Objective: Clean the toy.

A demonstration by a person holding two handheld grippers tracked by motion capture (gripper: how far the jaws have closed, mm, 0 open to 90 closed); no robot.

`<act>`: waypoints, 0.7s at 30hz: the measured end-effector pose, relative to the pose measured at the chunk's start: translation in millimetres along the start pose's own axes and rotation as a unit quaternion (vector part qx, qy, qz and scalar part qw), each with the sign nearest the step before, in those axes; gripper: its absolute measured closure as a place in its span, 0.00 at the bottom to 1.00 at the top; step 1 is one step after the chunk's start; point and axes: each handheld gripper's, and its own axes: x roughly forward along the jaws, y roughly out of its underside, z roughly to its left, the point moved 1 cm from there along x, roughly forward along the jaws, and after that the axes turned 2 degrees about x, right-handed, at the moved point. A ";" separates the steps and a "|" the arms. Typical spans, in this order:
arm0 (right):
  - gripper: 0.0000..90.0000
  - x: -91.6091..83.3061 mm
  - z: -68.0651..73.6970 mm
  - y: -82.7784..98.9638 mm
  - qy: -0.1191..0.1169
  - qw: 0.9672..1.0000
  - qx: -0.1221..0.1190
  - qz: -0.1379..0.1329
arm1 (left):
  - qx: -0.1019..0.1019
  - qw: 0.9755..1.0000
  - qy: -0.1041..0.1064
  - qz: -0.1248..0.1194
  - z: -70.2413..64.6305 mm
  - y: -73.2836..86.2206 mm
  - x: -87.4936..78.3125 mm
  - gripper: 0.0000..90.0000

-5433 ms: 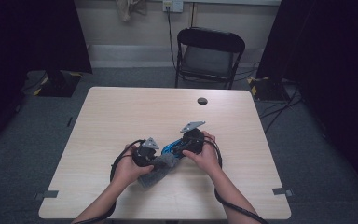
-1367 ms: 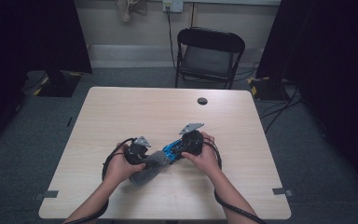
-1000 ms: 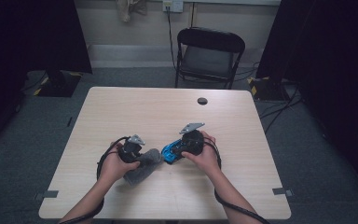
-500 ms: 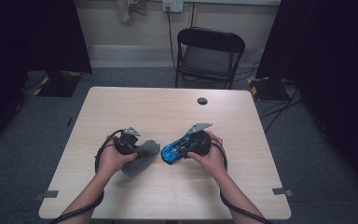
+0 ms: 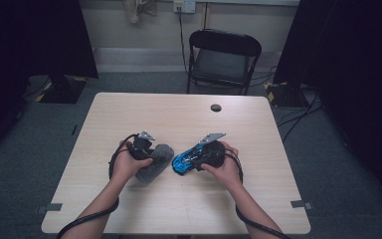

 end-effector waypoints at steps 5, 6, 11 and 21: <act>0.18 0.2 -0.4 0.4 -0.001 1.000 0.002 -0.002 | 0.017 1.000 -0.013 -0.008 0.7 -2.3 -15.1 0.32; 0.18 0.1 -0.4 0.4 -0.001 1.000 0.002 -0.002 | 0.019 1.000 -0.014 -0.007 1.4 -1.8 -17.4 0.32; 0.18 0.2 0.4 0.9 0.002 1.000 0.003 -0.003 | 0.014 1.000 -0.009 -0.008 4.8 8.2 -22.7 0.40; 0.18 0.4 0.8 2.0 0.004 1.000 0.003 -0.008 | -0.007 1.000 0.021 0.008 7.1 18.9 -14.3 0.74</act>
